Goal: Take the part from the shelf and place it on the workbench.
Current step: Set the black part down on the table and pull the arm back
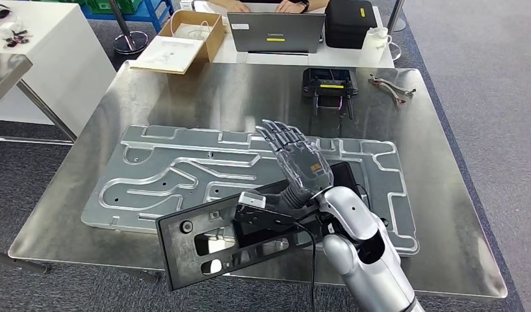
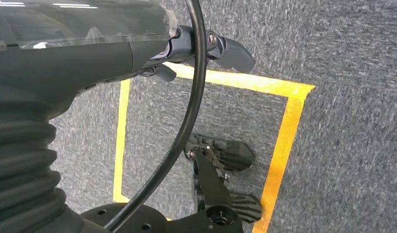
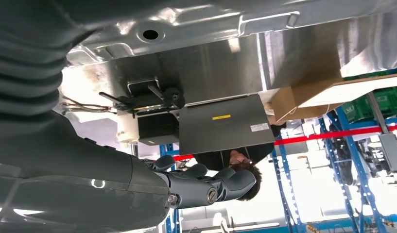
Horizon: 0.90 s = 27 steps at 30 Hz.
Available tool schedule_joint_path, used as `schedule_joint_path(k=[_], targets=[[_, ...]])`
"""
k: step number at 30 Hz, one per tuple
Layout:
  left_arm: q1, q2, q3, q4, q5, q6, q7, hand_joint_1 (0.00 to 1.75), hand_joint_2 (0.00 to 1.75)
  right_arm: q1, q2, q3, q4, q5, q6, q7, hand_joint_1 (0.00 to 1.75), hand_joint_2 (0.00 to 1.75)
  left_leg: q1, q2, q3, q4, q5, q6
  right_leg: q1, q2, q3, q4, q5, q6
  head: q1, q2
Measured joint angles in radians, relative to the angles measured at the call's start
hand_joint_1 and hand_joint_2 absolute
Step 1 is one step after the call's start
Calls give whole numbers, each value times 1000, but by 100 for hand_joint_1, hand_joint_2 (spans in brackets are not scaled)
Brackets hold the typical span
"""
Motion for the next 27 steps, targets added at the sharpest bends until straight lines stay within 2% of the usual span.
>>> schedule_joint_path(k=[8, 12, 14, 15, 16, 17, 19, 20, 21, 22, 23, 24, 25, 26, 27], targets=[[0, 0, 6, 0, 12, -1, 5, 0, 0, -5, 0, 0, 14, -7, 0, -3, 0, 0, 0, 0, -1, 2, -1, 1, -2, 0, 1, -2, 1, 2, 0, 0], [0, 3, 6, 0, 13, 1, 12, 0, 0, -8, 0, 0, 18, -9, 0, -4, 0, 0, -5, 0, -4, 12, -4, 15, -7, -1, 2, -4, 6, 13, 0, 0], [0, 4, 6, 0, 13, 2, 12, 0, 0, -11, 1, 0, 19, -9, -1, -4, 0, 0, -2, 2, 4, -7, 13, 24, -6, -1, 6, -12, 10, 22, 0, 0], [-1, 4, 6, 0, 12, 2, 12, 0, 0, -13, 2, 0, 19, -10, -1, -4, 0, 0, 1, 4, 10, -23, 25, 29, -5, -1, 4, -7, 3, 27, 0, 0], [-2, 4, 6, 0, 12, 2, 12, 0, 0, -16, 2, 0, 19, -10, -1, -4, 0, 0, 5, 7, 15, -38, 36, 34, -4, 0, -5, 15, -15, 31, 0, 0], [-2, 4, 6, 0, 12, 2, 12, 0, 0, -18, 2, 0, 20, -10, -1, -4, 0, 0, 9, 9, 17, -47, 43, 36, -6, 0, -25, 59, -44, 34, 0, 0], [-2, 4, 6, 0, 12, 2, 13, 0, 0, -19, 1, 0, 23, -11, -1, -4, 0, 0, 11, 11, 10, -44, 45, 38, -12, 0, -84, 185, -101, 43, 0, 0], [-1, 4, 6, 0, 12, 2, 13, 0, 0, -18, 1, 0, 26, -11, -1, -4, 0, 0, 12, 11, 5, -39, 44, 37, -17, -1, -105, 229, -109, 49, 0, 0], [-1, 3, 6, 0, 12, 2, 13, 0, 0, -17, 0, 0, 28, -11, -1, -4, 0, 0, 14, 11, 1, -32, 42, 33, -22, -1, -110, 239, -98, 55, 0, 0], [-1, 3, 6, 0, 12, 2, 14, 0, 0, -18, 0, 0, 29, -11, -1, -4, 0, 0, 18, 11, -3, -23, 38, 27, -28, -2, -96, 211, -70, 61, 0, 0], [-1, 3, 6, 0, 12, 2, 14, 0, 0, -18, 0, 0, 30, -11, -1, -4, 0, 0, 23, 10, -7, -12, 32, 19, -34, -3, -67, 153, -36, 68, 0, 0], [-1, 4, 6, 0, 12, 3, 14, 0, 0, -20, 0, 0, 31, -11, -1, -4, 0, 0, 26, 9, -14, 0, 24, 8, -35, -4, -36, 97, -17, 73, 0, 0], [-1, 4, 6, 0, 11, 4, 14, 0, 0, -21, 0, 0, 31, -11, -1, -4, 0, 0, 28, 8, -22, 13, 17, -1, -34, -3, -16, 59, -5, 72, 0, 0], [-1, 5, 6, 0, 11, 5, 14, 0, 0, -22, 0, 0, 31, -11, -1, -4, 0, 0, 27, 7, -29, 25, 12, -10, -33, -1, -7, 39, -8, 65, 0, 0], [-1, 5, 6, 1, 11, 5, 14, 0, 0, -22, 0, 0, 32, -11, -1, -4, 0, 0, 25, 6, -35, 33, 9, -16, -29, 1, -10, 42, -15, 54, 0, 0]])
